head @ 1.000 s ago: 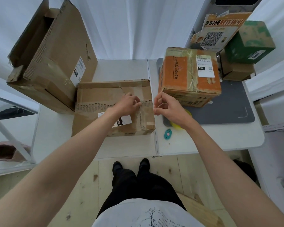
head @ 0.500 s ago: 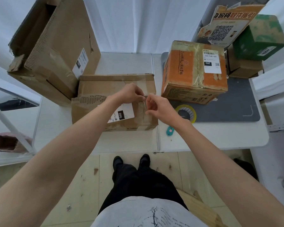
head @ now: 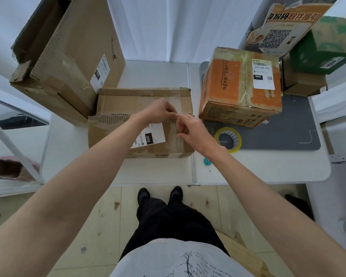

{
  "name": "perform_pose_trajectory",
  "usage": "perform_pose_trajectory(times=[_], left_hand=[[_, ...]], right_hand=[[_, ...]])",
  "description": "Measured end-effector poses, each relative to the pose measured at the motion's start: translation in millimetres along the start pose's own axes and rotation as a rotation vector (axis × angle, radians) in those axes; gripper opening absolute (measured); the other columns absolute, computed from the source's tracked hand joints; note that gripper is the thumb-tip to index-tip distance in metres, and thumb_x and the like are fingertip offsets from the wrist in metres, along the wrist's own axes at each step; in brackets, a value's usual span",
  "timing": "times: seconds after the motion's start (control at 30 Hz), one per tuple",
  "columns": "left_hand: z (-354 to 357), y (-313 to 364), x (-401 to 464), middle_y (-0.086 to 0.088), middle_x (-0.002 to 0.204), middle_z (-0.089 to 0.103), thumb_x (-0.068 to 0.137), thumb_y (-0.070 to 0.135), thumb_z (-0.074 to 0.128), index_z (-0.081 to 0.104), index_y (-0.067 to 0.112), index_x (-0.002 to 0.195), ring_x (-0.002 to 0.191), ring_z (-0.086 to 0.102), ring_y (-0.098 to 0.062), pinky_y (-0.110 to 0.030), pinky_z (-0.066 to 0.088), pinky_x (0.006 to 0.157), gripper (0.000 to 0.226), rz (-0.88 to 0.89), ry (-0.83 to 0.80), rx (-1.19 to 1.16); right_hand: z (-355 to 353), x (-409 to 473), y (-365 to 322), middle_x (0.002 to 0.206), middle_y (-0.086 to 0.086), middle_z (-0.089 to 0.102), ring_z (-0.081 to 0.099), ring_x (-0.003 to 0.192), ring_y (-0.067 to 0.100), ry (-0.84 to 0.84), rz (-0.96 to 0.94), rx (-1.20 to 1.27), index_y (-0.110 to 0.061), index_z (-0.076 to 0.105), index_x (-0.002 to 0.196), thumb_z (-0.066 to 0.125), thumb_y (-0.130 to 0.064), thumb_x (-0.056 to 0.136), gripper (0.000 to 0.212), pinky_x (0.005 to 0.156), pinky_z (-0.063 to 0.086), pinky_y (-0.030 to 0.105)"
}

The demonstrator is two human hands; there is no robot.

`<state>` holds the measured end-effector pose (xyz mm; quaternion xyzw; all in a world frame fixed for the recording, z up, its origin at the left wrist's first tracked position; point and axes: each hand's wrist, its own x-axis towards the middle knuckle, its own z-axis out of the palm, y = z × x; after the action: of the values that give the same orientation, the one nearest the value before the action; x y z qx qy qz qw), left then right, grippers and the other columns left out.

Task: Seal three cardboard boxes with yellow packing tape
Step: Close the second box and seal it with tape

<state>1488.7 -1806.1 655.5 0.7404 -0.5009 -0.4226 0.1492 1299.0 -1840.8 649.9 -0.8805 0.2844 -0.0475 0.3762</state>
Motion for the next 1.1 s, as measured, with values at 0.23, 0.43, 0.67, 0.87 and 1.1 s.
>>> perform_pose_trajectory(times=[0.23, 0.43, 0.67, 0.87, 1.1], left_hand=[[-5.2, 7.8, -7.8, 0.0, 0.101, 0.071, 0.096, 0.007, 0.045, 0.076, 0.014, 0.109, 0.093, 0.06, -0.014, -0.021, 0.047, 0.079, 0.034, 0.0, -0.045, -0.051], [-11.6, 7.7, -11.4, -0.002, 0.108, 0.072, 0.086, 0.008, 0.067, 0.062, 0.016, 0.125, 0.098, 0.066, -0.017, -0.029, 0.051, 0.087, 0.04, 0.027, -0.237, -0.01], [-4.1, 4.1, -7.9, 0.005, 0.105, 0.069, 0.074, 0.013, 0.084, 0.058, 0.022, 0.125, 0.097, 0.064, -0.013, -0.033, 0.052, 0.09, 0.058, 0.024, -0.23, 0.086], [-3.1, 5.6, -10.7, 0.003, 0.106, 0.068, 0.07, 0.02, 0.088, 0.063, 0.018, 0.12, 0.099, 0.063, -0.017, -0.034, 0.053, 0.087, 0.056, 0.047, -0.176, 0.095], [6.6, 6.3, -8.5, -0.004, 0.095, 0.073, 0.075, 0.007, 0.085, 0.071, 0.008, 0.105, 0.092, 0.068, -0.022, -0.036, 0.056, 0.083, 0.033, 0.05, -0.055, 0.061]], right_hand=[[5.6, 0.7, 2.4, 0.1, -0.005, 0.053, 0.055, 0.087, 0.012, 0.034, -0.09, -0.087, -0.013, 0.056, 0.106, 0.07, -0.003, 0.092, 0.022, 0.083, 0.053, 0.023], [11.7, 0.7, 6.1, 0.119, 0.004, 0.061, 0.067, 0.095, 0.025, 0.02, -0.122, -0.163, -0.013, 0.056, 0.123, 0.067, -0.008, 0.094, 0.031, 0.089, 0.059, 0.038], [15.5, 2.7, 2.5, 0.118, 0.007, 0.066, 0.072, 0.084, 0.029, 0.106, -0.132, -0.364, -0.013, 0.054, 0.131, 0.069, -0.022, 0.095, 0.039, 0.077, 0.063, 0.045], [16.8, 2.1, -5.3, 0.103, 0.006, 0.071, 0.071, 0.068, 0.027, 0.197, -0.126, -0.444, -0.014, 0.051, 0.128, 0.076, -0.018, 0.091, 0.045, 0.063, 0.06, 0.037], [14.1, 3.8, -11.9, 0.109, 0.004, 0.07, 0.069, 0.064, 0.026, 0.19, -0.081, -0.482, -0.015, 0.047, 0.134, 0.071, -0.01, 0.093, 0.048, 0.057, 0.054, 0.033]])
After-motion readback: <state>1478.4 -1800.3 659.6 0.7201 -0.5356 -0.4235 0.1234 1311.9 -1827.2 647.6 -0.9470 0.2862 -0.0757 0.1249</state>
